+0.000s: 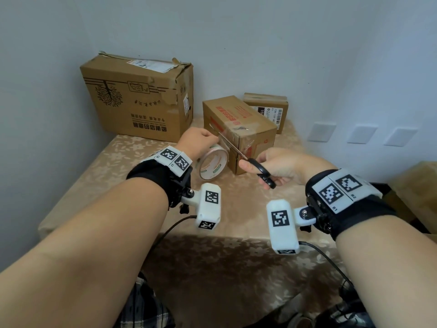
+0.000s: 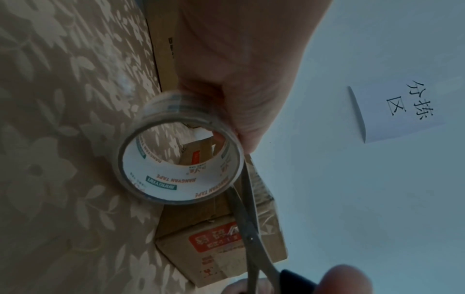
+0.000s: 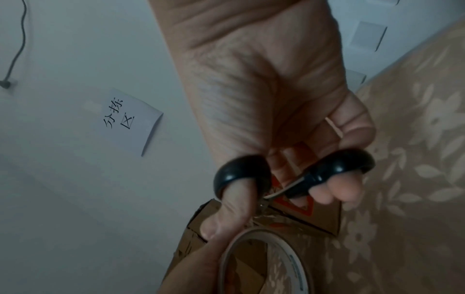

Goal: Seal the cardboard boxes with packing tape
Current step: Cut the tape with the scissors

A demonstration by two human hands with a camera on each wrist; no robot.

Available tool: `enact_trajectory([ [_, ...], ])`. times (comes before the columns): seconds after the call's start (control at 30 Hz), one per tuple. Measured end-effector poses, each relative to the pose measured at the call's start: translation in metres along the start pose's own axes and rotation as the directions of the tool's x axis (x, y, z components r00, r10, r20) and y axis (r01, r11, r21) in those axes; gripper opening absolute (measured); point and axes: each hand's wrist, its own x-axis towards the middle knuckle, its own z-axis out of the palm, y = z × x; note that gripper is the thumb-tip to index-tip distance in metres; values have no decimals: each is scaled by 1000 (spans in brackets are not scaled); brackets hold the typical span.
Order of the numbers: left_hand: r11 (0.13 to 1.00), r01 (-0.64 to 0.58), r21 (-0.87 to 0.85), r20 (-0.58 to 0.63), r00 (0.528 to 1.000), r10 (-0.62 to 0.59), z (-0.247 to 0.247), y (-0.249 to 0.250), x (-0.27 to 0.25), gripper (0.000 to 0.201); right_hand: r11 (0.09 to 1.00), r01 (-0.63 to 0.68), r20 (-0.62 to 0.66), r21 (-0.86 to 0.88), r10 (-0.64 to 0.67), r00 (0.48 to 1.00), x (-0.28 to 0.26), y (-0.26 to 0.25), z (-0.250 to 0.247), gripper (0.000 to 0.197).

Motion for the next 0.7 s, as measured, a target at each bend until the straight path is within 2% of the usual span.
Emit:
enact_trajectory([
  [0.13, 1000, 10, -14, 4, 1000, -10, 0, -1, 3, 12, 999, 41, -74, -7, -42, 996, 6, -1, 6, 57],
  [0.27, 1000, 5, -9, -15, 1000, -6, 1, 1, 3, 9, 995, 95, -129, -7, -95, 987, 9, 1, 10, 63],
  [0.37, 1000, 15, 13, -15, 1000, -15, 1, 1, 3, 10, 992, 127, -157, 16, -123, 980, 12, 4, 12, 49],
  [0.47, 999, 17, 27, 5, 1000, -17, 2, 0, 3, 20, 989, 147, -165, -1, -145, 976, 15, 7, 13, 45],
  [0.6, 978, -33, 206, 6, 999, 33, -3, -1, -1, 28, 989, 127, -150, -80, -138, 979, 17, 14, 17, 51],
  [0.7, 923, -84, 375, -43, 993, 107, -19, -3, -2, 18, 976, 87, -114, -200, -112, 987, 22, 18, 17, 60],
])
